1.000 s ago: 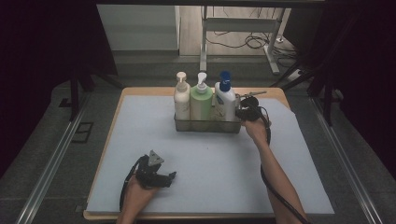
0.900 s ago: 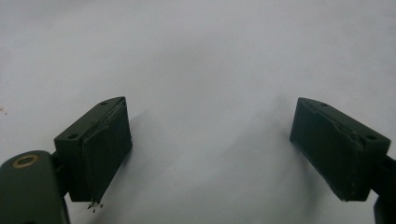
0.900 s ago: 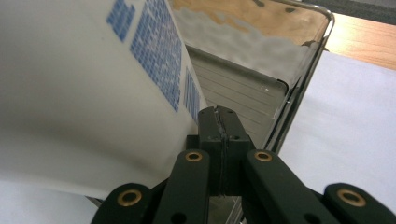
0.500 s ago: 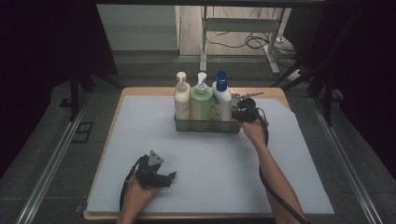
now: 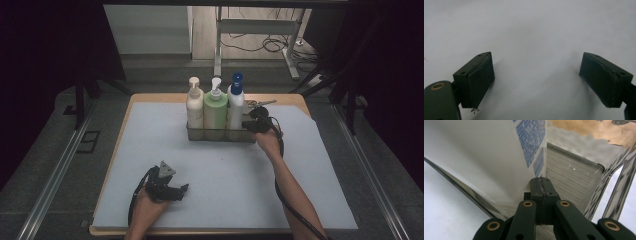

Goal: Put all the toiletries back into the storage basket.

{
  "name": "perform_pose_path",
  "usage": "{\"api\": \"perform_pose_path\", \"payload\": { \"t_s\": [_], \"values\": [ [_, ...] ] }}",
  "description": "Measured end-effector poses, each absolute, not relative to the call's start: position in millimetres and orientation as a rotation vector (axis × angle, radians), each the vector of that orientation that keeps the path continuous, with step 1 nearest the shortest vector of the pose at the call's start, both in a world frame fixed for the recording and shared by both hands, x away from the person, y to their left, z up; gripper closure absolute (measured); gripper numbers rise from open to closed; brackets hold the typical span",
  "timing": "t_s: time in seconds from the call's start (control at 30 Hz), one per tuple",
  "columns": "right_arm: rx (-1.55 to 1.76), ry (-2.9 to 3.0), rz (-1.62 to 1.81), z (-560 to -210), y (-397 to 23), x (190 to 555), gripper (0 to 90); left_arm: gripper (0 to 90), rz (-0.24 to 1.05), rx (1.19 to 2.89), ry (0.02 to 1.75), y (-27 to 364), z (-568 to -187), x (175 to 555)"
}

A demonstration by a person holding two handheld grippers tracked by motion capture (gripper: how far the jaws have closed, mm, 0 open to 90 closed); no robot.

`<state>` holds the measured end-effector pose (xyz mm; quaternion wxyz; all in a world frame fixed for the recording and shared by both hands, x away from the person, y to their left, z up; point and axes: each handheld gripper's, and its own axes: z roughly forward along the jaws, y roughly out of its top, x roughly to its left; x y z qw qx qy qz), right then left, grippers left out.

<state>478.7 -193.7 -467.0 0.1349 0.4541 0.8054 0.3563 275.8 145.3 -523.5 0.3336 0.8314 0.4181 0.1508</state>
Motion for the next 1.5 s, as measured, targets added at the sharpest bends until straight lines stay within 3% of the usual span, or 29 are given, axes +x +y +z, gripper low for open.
{"api": "perform_pose_path", "payload": {
  "t_s": [0.7, 0.9, 1.2, 1.5],
  "values": [
    [1.281, 2.357, 1.042, -466, -193, 471, 89.2, 12.2, 0.392, 2.168, 1.093, 145, -524, 276],
    [1.288, 2.341, 1.002, -467, -195, 471, 76.8, 12.2, 0.392, 2.168, 1.093, 145, -524, 276],
    [1.26, 2.281, 0.981, -457, -201, 466, 50.8, 12.2, 0.393, 2.168, 1.092, 145, -524, 276],
    [1.239, 2.275, 1.023, -447, -211, 456, 38.0, 12.3, 0.393, 2.168, 1.092, 145, -524, 276]
  ]
}}
